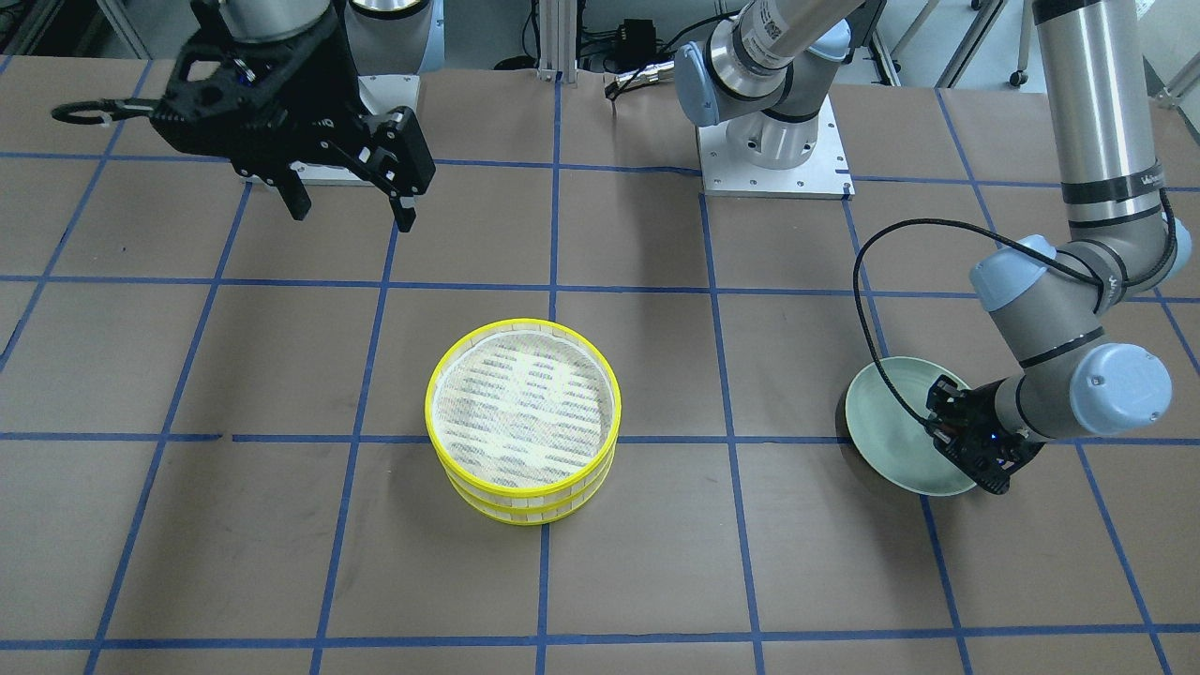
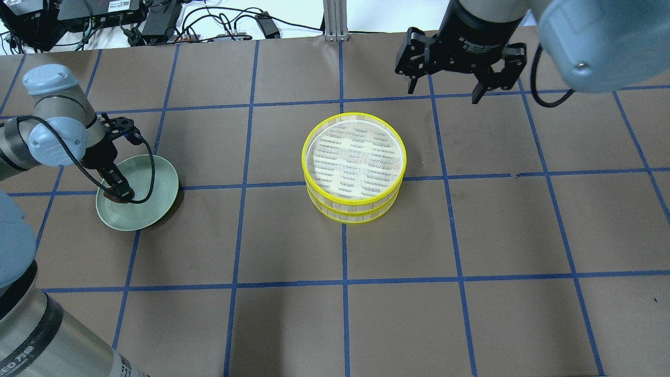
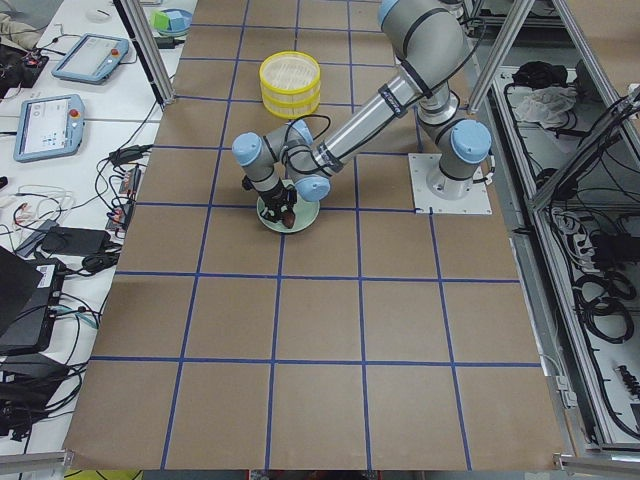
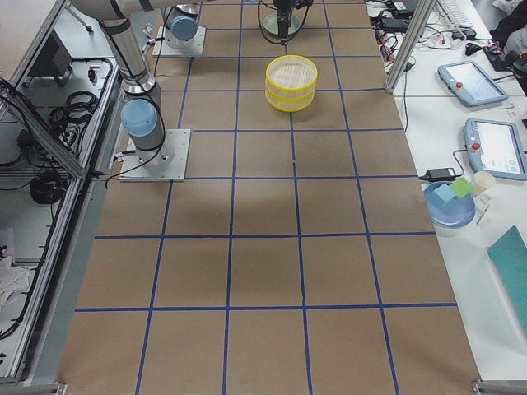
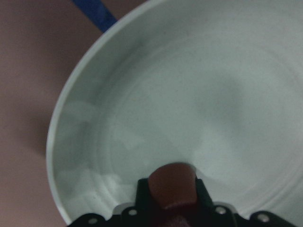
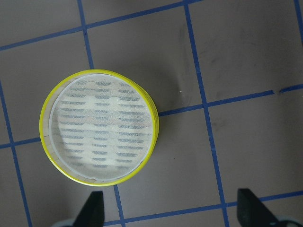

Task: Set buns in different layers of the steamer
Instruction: 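Carry the brown bun into the top tier with the left gripper and release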

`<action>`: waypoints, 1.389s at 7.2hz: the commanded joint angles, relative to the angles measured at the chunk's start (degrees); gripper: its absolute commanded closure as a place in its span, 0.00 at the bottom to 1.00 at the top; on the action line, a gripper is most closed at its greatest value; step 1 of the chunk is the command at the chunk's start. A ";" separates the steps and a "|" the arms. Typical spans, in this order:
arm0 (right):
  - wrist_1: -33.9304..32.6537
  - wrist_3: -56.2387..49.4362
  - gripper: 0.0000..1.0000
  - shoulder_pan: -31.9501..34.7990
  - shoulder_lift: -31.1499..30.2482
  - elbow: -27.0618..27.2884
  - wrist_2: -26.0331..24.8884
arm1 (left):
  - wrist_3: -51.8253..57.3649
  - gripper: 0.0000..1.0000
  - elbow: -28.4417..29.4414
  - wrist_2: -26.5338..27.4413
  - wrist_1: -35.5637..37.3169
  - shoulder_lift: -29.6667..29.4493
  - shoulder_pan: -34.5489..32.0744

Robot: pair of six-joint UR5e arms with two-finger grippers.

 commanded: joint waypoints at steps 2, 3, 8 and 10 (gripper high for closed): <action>9.94 -3.32 0.00 -1.61 -1.20 -2.29 -0.78 | -0.35 1.00 0.50 -5.17 -0.74 2.44 -2.32; 9.79 -5.78 0.00 -1.62 -1.12 -2.21 -0.87 | -2.45 1.00 0.76 -6.23 -0.74 4.29 -5.12; 6.62 -10.20 0.00 -1.62 -1.20 -1.68 -0.70 | -33.25 1.00 2.79 -14.23 0.49 11.94 -23.57; 6.62 -10.28 0.00 -1.62 -1.29 -1.59 -0.61 | -44.78 1.00 3.31 -21.16 1.10 13.35 -28.85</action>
